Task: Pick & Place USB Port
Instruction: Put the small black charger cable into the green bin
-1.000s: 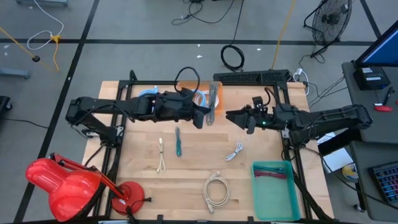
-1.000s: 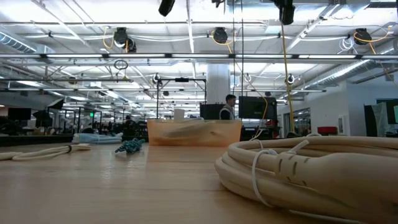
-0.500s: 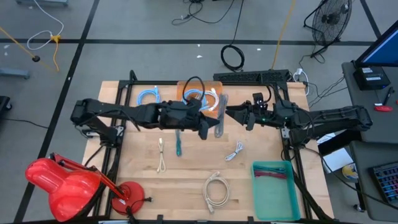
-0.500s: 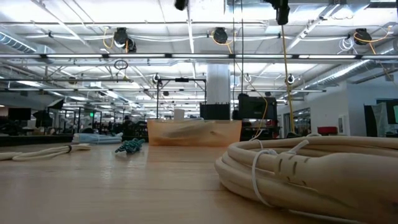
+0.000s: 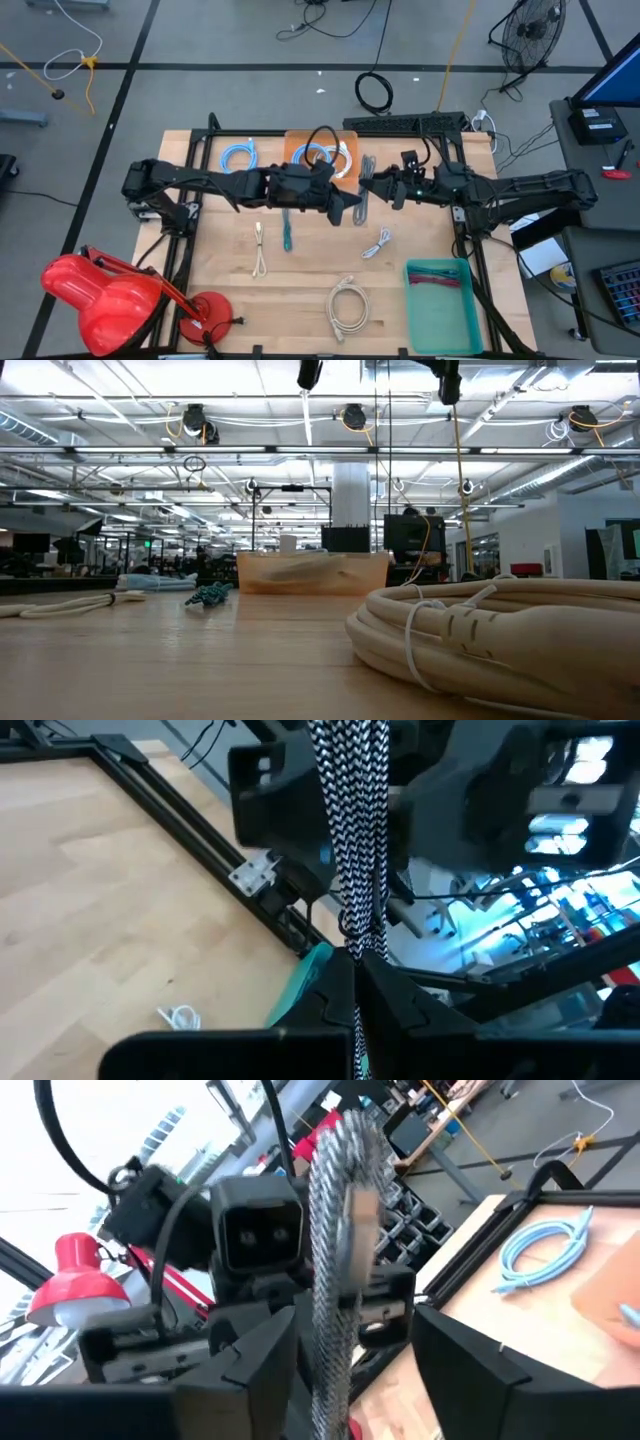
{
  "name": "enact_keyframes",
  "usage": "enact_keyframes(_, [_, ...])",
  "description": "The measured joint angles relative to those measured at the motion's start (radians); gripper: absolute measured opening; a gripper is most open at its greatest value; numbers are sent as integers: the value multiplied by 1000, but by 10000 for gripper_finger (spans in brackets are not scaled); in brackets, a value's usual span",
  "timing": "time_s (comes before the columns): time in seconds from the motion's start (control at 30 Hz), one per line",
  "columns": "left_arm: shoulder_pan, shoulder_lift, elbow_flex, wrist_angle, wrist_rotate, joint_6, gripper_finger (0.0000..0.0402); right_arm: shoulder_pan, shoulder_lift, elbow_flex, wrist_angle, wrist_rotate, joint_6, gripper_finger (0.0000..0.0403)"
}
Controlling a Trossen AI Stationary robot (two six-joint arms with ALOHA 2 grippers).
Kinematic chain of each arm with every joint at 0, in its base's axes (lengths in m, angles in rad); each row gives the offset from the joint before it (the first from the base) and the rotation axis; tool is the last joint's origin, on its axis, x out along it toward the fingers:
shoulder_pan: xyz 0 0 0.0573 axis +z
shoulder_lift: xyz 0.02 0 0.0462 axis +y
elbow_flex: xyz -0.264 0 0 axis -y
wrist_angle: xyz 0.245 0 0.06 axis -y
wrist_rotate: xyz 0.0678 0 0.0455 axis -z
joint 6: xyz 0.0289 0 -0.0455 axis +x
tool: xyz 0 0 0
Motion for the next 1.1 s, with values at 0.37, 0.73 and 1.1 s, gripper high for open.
enact_keyframes(0.37, [3,-19,0,8,134,19,49,1,-9,0,32,-80,-52,14])
enact_keyframes(0.73, [-28,-86,0,-47,259,55,77,0,-119,0,139,-285,-85,9])
enact_keyframes(1.1, [-26,-125,0,-228,216,64,57,98,-227,0,70,-918,153,11])
